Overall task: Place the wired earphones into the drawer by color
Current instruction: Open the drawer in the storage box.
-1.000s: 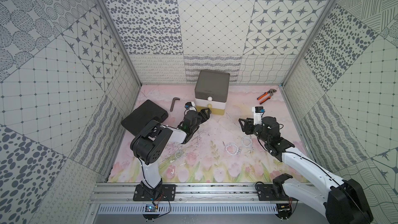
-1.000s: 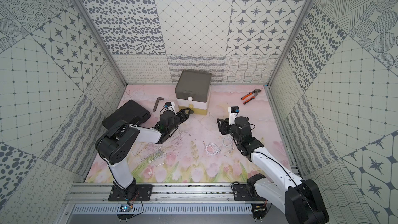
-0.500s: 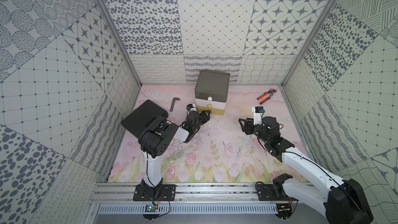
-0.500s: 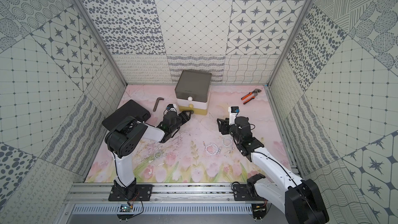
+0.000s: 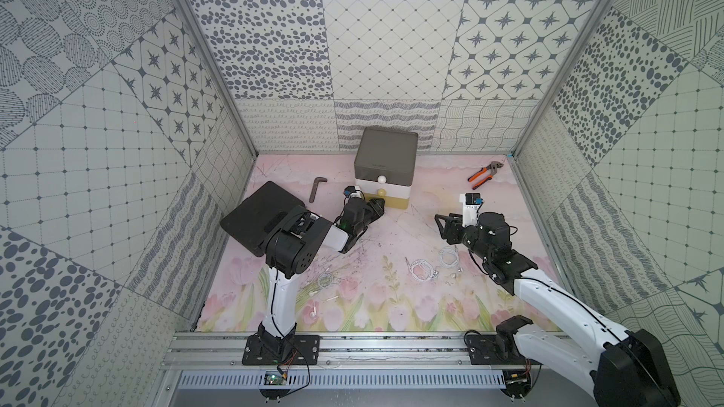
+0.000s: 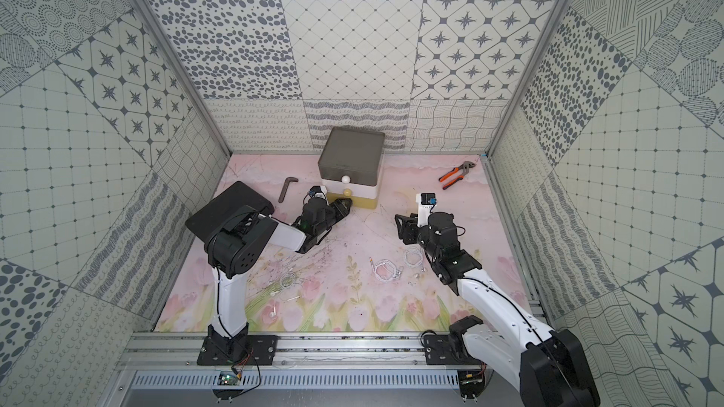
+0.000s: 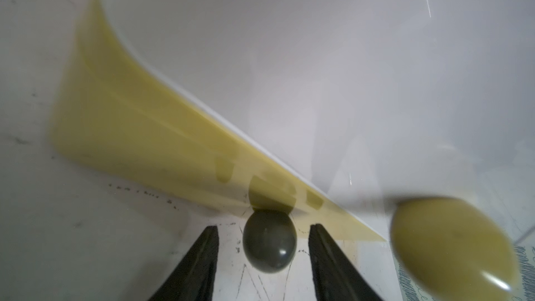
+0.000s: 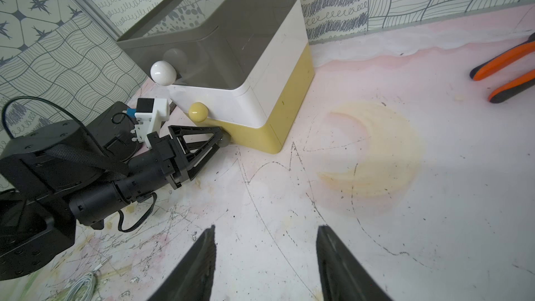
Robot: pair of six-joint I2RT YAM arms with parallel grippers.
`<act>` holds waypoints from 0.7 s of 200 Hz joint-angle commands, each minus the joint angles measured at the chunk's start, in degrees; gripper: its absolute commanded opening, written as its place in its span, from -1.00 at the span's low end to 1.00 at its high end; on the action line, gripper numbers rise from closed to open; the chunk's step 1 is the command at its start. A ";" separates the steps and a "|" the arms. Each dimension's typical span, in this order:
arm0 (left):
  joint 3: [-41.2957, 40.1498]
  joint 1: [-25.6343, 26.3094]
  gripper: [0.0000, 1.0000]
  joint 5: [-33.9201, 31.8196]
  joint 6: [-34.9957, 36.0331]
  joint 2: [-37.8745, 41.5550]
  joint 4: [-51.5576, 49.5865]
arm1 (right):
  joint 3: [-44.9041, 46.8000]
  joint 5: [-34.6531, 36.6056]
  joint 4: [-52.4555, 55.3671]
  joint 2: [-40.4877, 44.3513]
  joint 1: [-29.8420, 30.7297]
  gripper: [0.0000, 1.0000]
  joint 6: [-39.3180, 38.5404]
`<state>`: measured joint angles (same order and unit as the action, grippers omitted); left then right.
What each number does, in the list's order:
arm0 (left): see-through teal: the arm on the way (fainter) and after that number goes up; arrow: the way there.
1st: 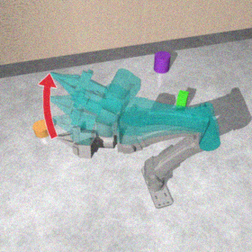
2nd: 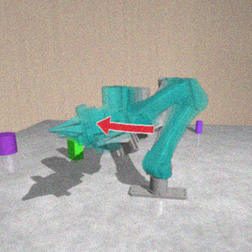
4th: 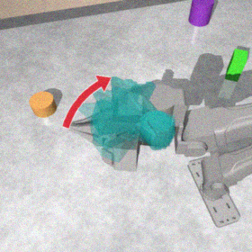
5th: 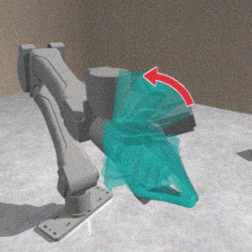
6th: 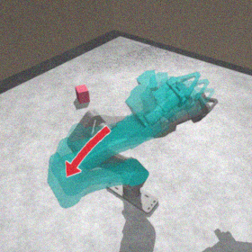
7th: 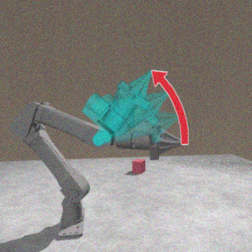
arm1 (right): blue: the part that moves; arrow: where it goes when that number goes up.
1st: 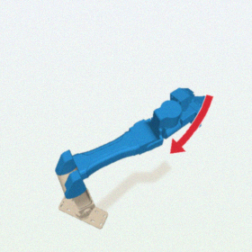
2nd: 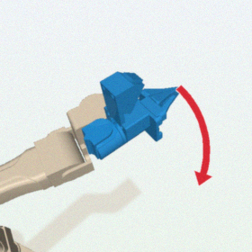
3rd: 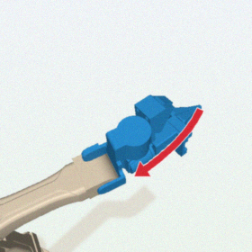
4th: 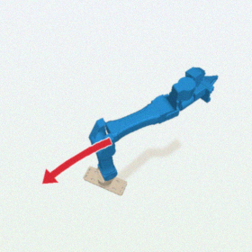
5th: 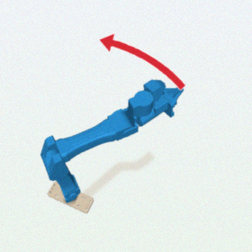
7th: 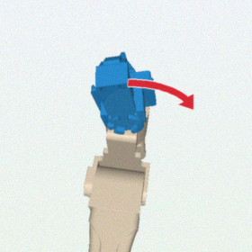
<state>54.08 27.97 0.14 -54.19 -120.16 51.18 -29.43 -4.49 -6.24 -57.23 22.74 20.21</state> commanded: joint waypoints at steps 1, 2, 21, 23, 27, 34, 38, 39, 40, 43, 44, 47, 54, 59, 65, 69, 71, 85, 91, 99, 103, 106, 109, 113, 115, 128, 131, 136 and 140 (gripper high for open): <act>1.47 -0.35 0.04 2.51 0.82 -1.51 3.58 | 0.51 -0.05 -2.15 0.61 -0.15 0.18 0.53; 1.46 -0.36 0.04 2.55 0.83 -1.50 3.58 | 0.51 -0.02 -2.17 0.58 -0.15 0.18 0.49; 1.75 -0.33 -0.04 2.74 0.79 -2.03 4.03 | 0.51 0.04 -2.27 0.33 -0.20 0.18 0.49; 1.75 -0.36 -0.05 2.73 0.76 -2.08 4.09 | 0.56 0.08 -2.28 0.29 -0.21 0.18 0.52; 1.78 -0.40 -0.06 2.76 0.79 -2.09 4.16 | 0.48 0.01 -2.24 0.27 -0.19 0.18 0.53; 1.82 -0.46 -0.10 2.76 0.82 -2.29 4.34 | 0.51 0.00 -2.28 0.28 -0.16 0.18 0.49; 1.85 -0.46 -0.11 2.75 0.77 -2.35 4.39 | 0.52 -0.06 -2.35 0.21 -0.17 0.18 0.46; 1.83 -0.50 -0.12 2.76 0.72 -2.35 4.43 | 0.52 -0.03 -2.36 0.16 -0.20 0.18 0.45; 1.87 -0.44 -0.12 2.76 0.65 -2.40 4.49 | 0.52 -0.01 -2.37 0.17 -0.22 0.18 0.49; 1.85 -0.37 -0.13 2.76 0.64 -2.43 4.54 | 0.49 0.06 -2.37 0.19 -0.16 0.18 0.52; 1.79 -0.37 -0.13 2.71 0.66 -2.44 4.54 | 0.50 0.04 -2.33 0.15 -0.16 0.18 0.48; 1.81 -0.45 -0.14 2.74 0.67 -2.47 4.67 | 0.51 0.02 -2.30 0.05 -0.15 0.18 0.52; 1.70 -0.52 -0.16 2.76 0.57 -2.60 4.89 | 0.49 0.17 -2.30 0.01 -0.24 0.18 0.45; 1.66 -0.52 -0.18 2.75 0.51 -2.62 5.06 | 0.46 0.10 -2.37 -0.05 -0.20 0.18 0.46; 1.62 -0.55 -0.20 2.76 0.46 -2.59 5.16 | 0.43 0.10 -2.37 -0.08 -0.21 0.18 0.49; 1.50 -0.53 -0.21 2.76 0.47 -2.55 5.20 | 0.43 0.03 -2.44 -0.18 -0.16 0.18 0.47; 1.52 -0.54 -0.22 2.67 0.47 -2.56 5.26 | 0.40 0.01 -2.46 -0.19 -0.16 0.18 0.45; 1.36 -0.51 -0.25 2.80 0.47 -2.53 5.45 | 0.44 -0.07 -2.46 -0.49 -0.18 0.18 0.50; 1.23 -0.46 -0.27 2.91 0.47 -2.37 5.51 | 0.32 -0.01 -2.38 -0.43 -0.15 0.18 0.49; 1.09 -0.61 -0.29 3.09 0.40 -2.37 5.70 | 0.43 -0.16 -2.39 -0.49 -0.16 0.18 0.53; 0.98 -0.55 -0.31 3.19 0.31 -2.34 5.84 | 0.41 -0.12 -2.44 -0.43 -0.16 0.18 0.47; 0.98 -0.51 -0.31 3.34 0.32 -2.31 5.93 | 0.42 -0.12 -2.45 -0.44 -0.20 0.18 0.47; 0.92 -0.47 -0.32 3.45 0.24 -2.25 6.05 | 0.36 -0.06 -2.40 -0.45 -0.17 0.18 0.52; 0.84 -0.54 -0.33 3.61 0.16 -2.23 6.12 | 0.38 -0.06 -2.46 -0.42 -0.16 0.18 0.49; 0.85 -0.50 -0.34 3.63 0.15 -2.20 6.19 | 0.41 -0.03 -2.46 -0.42 -0.15 0.18 0.48; 0.28 -0.54 -0.38 3.85 -0.12 -1.99 6.79 | 0.43 -0.05 -2.40 -0.27 -0.17 0.18 0.50; 0.05 -0.54 -0.39 3.88 -0.24 -1.88 6.91 | 0.42 -0.03 -2.40 -0.29 -0.18 0.18 0.53; -0.22 -0.56 -0.40 3.86 -0.37 -1.76 7.22 | 0.44 -0.01 -2.42 -0.23 -0.18 0.18 0.45; -0.49 -0.53 -0.41 3.78 -0.46 -1.53 7.42 | 0.44 -0.01 -2.38 -0.25 -0.20 0.18 0.49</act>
<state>54.76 27.90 2.39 -54.39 -122.37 53.98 -29.45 -4.51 -6.26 -57.41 22.74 20.21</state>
